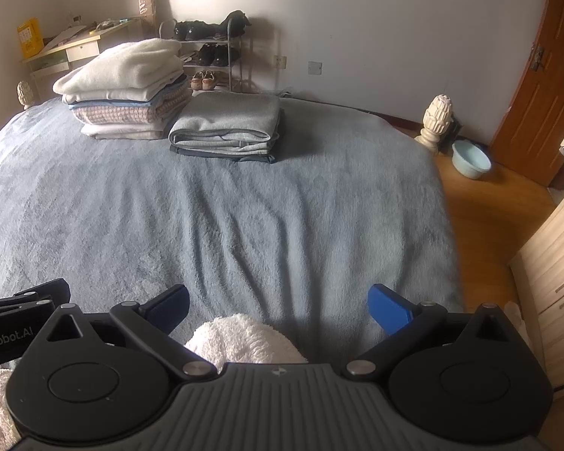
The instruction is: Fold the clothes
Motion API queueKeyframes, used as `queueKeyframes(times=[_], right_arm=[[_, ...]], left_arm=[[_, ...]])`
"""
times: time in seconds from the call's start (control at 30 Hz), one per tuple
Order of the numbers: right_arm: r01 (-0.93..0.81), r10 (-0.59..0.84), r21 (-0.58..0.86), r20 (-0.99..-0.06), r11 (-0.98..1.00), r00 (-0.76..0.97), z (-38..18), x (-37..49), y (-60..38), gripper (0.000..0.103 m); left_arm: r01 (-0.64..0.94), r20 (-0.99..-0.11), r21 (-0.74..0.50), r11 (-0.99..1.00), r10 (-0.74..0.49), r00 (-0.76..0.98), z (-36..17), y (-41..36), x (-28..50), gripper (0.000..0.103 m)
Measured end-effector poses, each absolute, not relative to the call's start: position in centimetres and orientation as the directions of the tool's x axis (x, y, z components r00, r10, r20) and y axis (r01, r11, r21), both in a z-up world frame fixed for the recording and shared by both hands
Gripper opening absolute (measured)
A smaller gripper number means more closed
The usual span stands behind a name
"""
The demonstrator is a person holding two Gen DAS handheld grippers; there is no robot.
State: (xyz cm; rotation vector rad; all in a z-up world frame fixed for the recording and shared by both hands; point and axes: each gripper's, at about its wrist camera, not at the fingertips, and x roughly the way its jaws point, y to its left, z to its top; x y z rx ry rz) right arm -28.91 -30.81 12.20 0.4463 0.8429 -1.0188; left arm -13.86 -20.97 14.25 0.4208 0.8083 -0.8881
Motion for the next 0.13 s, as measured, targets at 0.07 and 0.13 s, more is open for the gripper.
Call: queueKeyframes(times=[0.07,0.13], right_arm=[[0.879,-0.559,-0.05,-0.788,0.475,0.258,12.15,-28.86,-30.82,0.103],[0.878,-0.558,-0.051,-0.789,0.476,0.256,12.12,-28.82,-30.87,0.103]], left_arm=[[0.815,-0.771,0.002,0.58,-0.518,0.371,14.26,-20.94,-13.76,0.103],[0.814,-0.771,0.002,0.581,-0.517,0.371,14.26,-21.01,-13.7,0.103]])
